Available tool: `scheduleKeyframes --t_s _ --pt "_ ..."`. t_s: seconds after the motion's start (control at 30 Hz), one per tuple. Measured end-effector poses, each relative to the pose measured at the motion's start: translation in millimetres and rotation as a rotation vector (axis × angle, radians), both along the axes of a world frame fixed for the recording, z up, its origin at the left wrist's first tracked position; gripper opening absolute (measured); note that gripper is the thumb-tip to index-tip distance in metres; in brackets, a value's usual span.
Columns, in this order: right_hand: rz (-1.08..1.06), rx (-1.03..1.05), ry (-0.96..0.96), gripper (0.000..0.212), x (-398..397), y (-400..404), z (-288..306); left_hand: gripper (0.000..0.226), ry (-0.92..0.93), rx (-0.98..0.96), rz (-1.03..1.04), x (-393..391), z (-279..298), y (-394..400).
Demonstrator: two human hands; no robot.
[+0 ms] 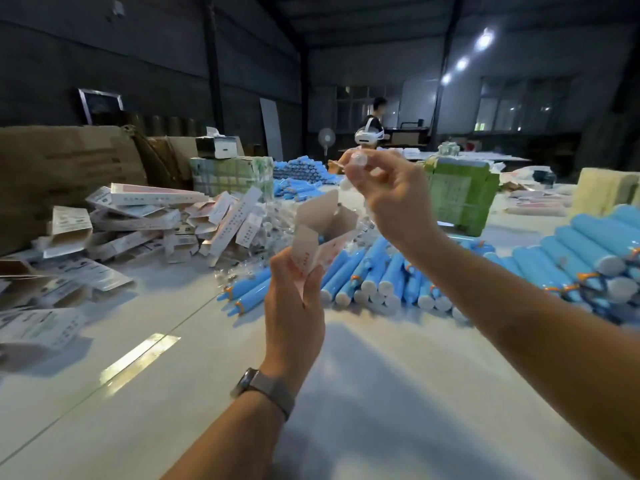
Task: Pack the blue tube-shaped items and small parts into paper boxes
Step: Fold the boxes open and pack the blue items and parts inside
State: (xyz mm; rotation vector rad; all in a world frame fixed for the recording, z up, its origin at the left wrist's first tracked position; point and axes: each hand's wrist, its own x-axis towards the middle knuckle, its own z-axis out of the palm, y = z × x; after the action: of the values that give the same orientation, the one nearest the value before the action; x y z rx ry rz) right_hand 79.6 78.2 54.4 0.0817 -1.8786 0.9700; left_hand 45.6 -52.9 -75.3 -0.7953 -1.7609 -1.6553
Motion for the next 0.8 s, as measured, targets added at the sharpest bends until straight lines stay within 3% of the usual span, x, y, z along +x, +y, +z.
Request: scheduleKeyframes --t_s 0.1,0.3,0.67,0.8 --pt "0.081 -0.068 0.153 0.003 72 -1 8 0.019 0.017 -0.047 -0.053 6 0 3" --pt "0.218 -0.047 0.292 0.032 140 -7 -3 0.020 0.062 -0.119 -0.137 28 -1 13" --pt "-0.154 0.502 0.318 0.012 131 21 -32 0.017 0.050 -0.206 -0.262 56 -5 22" --pt "-0.197 0.526 0.271 0.017 127 32 -34 0.018 0.013 -0.222 -0.270 55 -4 22"
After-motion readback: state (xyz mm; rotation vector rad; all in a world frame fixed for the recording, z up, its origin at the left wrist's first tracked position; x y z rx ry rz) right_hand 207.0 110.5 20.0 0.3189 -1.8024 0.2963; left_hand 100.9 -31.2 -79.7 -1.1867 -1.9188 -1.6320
